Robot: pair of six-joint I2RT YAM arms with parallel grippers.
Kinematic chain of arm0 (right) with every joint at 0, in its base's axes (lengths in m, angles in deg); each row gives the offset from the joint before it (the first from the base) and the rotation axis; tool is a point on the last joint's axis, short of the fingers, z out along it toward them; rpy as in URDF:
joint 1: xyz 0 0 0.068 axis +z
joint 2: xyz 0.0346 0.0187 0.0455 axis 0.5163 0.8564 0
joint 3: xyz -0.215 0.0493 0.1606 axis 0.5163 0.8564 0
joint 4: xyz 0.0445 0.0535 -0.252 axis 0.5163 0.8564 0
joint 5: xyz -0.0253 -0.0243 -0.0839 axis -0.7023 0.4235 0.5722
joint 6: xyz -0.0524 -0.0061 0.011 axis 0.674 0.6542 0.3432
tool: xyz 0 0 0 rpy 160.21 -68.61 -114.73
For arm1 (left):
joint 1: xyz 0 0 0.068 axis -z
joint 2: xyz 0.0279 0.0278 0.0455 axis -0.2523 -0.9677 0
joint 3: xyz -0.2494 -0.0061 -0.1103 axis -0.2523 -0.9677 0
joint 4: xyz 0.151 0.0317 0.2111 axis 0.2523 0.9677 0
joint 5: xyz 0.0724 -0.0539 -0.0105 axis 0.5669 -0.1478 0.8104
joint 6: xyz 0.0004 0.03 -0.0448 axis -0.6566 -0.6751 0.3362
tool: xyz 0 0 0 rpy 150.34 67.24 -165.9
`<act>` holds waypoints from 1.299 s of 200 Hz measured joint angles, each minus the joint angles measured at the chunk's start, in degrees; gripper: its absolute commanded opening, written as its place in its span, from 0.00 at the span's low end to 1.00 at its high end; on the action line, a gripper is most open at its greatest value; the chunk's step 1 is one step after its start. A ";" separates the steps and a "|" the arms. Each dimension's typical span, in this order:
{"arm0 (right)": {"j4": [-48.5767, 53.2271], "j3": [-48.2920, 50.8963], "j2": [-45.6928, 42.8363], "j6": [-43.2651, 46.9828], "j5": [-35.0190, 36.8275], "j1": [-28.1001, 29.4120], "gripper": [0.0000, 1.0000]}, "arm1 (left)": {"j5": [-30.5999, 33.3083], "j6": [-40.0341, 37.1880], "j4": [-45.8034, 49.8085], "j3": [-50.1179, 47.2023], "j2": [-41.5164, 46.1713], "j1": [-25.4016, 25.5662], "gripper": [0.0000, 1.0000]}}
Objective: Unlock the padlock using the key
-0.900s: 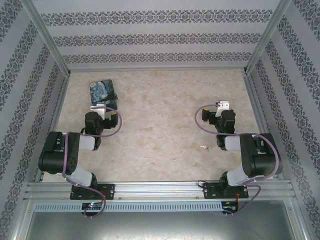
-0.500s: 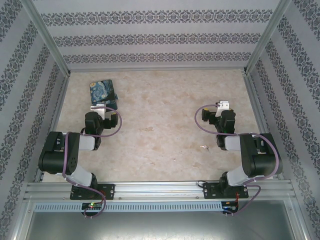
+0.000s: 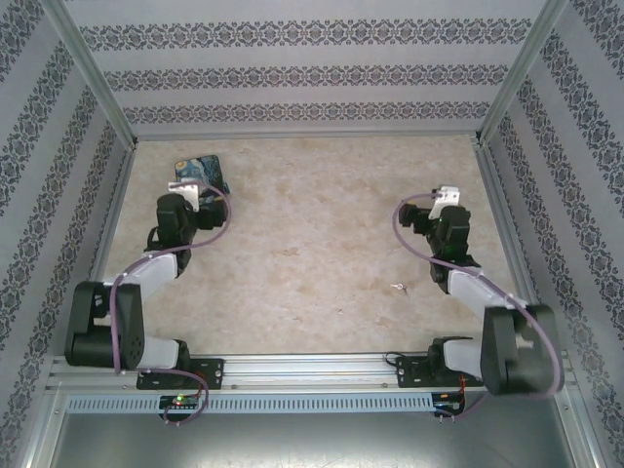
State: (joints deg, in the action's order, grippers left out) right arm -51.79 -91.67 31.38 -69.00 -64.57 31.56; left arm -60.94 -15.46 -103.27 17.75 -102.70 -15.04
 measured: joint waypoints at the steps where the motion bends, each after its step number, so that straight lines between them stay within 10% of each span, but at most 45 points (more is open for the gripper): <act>1: 0.35 -0.22 -0.22 -0.24 0.00 0.00 0.98 | 0.04 0.13 0.31 0.22 0.11 0.00 1.00; 114: 23.80 -8.70 -2.14 -20.31 -11.02 15.39 0.98 | 3.06 15.63 51.58 56.74 -34.69 -7.37 0.99; 180: 39.65 -22.18 8.94 -21.00 -10.93 10.14 0.98 | -1.99 19.15 58.40 69.85 -47.30 -13.55 1.00; 260: 45.77 -28.26 14.51 -21.33 -14.88 4.61 0.98 | -12.00 21.49 58.42 79.52 -53.99 -5.35 1.00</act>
State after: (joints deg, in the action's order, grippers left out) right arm -6.02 -119.93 45.89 -90.33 -79.46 36.17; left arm -72.93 6.03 -44.85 97.27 -156.68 -20.39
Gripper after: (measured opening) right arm 0.982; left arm 0.997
